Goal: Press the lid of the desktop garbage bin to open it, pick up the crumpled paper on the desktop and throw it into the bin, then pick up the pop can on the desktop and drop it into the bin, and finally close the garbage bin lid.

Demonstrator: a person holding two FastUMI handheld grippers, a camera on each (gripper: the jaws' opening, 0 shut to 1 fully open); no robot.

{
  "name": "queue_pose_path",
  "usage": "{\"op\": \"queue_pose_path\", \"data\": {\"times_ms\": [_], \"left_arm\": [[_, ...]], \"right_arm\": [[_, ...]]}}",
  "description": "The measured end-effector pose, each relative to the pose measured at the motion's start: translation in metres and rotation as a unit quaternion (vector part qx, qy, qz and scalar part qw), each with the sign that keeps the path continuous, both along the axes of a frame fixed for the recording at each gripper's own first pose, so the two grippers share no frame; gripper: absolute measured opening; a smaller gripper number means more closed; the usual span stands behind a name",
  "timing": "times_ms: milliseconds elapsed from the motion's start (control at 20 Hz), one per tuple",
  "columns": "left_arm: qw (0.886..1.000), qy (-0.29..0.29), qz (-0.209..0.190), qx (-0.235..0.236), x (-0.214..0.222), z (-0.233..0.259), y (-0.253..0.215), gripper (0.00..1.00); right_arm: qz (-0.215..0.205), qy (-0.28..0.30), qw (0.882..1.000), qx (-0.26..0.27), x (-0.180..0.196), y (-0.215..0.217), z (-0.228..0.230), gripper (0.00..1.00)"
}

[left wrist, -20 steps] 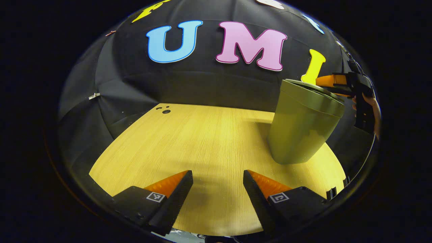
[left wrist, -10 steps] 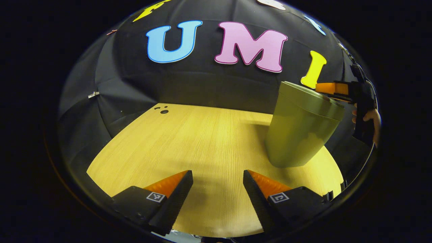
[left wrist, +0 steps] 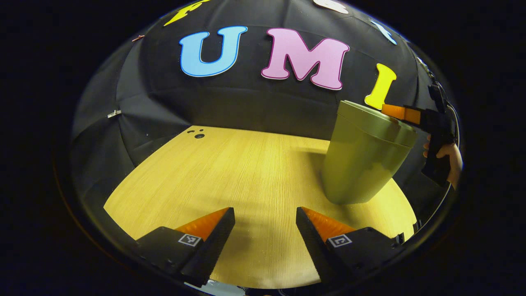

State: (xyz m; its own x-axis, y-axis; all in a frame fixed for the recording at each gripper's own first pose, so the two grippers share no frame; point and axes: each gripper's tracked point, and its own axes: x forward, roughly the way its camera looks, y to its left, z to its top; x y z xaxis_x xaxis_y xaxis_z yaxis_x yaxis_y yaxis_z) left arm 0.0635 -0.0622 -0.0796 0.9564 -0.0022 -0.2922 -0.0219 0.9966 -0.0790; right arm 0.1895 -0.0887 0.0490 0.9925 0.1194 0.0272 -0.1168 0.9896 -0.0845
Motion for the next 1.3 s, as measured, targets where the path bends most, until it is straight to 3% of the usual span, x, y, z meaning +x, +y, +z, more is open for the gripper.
{"op": "queue_pose_path", "data": {"times_ms": [450,600,1000,1300], "left_arm": [[0.999,-0.016,-0.02,0.028,-0.01,0.014,0.006,0.96],[0.998,-0.044,-0.023,0.031,-0.013,0.036,0.013,0.96],[0.988,-0.15,-0.011,0.041,-0.039,0.127,0.056,0.96],[0.98,-0.197,-0.009,0.013,-0.066,0.16,0.088,0.96]], "right_arm": [[-0.002,-0.018,1.0,0.01,-0.008,0.003,0.003,0.97],[-0.024,-0.013,1.0,0.008,-0.014,-0.001,0.005,0.97],[-0.045,-0.044,0.998,0.016,-0.08,0.037,0.034,0.97],[-0.026,-0.032,0.998,0.047,-0.137,0.089,0.026,0.97]]}}
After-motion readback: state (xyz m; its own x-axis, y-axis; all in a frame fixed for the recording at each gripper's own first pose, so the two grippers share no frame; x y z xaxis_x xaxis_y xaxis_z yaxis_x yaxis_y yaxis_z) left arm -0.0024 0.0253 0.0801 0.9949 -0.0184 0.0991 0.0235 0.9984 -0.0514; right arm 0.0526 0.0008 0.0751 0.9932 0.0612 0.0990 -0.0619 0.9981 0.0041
